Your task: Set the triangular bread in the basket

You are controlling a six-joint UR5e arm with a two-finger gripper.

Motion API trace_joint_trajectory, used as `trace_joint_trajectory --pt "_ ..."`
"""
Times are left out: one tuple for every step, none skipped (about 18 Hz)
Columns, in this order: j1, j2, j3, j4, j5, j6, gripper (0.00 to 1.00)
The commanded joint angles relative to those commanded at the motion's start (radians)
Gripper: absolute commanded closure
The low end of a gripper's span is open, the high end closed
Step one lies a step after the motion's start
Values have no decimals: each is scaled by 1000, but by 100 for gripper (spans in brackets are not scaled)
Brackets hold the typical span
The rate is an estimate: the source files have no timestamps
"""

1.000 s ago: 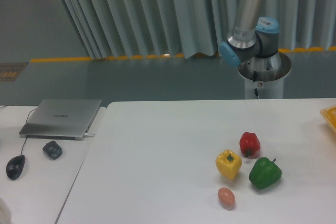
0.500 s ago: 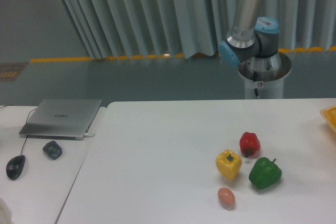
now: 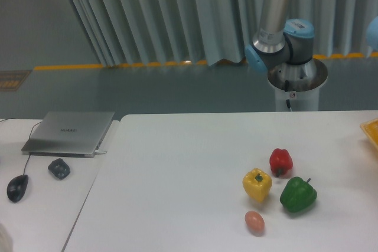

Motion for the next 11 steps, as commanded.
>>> trace_joint_trajectory --pt "-6 -2 -2 2 -2 -13 0" --pt "-11 0 -6 2 -2 -14 0" --pt "-29 -2 -9 2 2 -19 0" --pt "-40 -3 -9 2 2 -39 0" --pt "-51 -5 -9 3 2 -81 0" --pt "-63 -6 -9 5 0 -138 0" --pt "-75 -8 -11 15 0 -173 0" --pt "-86 -6 -11 20 0 -195 0" --pt "-92 -6 -12 23 2 -201 0" --pt "-94 -5 -17 23 2 -206 0" --pt "-100 -2 -26 23 2 -210 0"
